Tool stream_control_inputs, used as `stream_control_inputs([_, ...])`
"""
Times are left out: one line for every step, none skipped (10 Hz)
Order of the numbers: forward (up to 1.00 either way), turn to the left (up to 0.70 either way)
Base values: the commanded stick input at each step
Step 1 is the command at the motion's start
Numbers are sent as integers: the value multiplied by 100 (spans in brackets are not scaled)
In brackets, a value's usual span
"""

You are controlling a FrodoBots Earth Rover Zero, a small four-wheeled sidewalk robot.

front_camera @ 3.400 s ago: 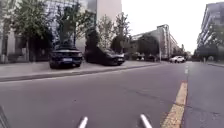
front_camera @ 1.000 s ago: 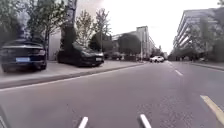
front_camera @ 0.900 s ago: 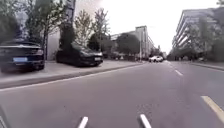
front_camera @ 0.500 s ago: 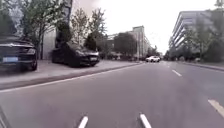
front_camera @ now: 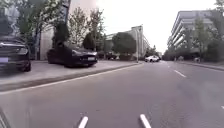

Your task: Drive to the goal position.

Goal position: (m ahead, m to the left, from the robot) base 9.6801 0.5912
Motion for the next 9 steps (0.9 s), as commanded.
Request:
stream_control_inputs([70, -14])
stream_control_inputs([70, 0])
stream_control_inputs([70, 0])
stream_control_inputs([70, -14])
stream_control_inputs([70, -14])
stream_control_inputs([70, -14])
stream_control_inputs([70, -14])
stream_control_inputs([70, -14])
stream_control_inputs([70, -13])
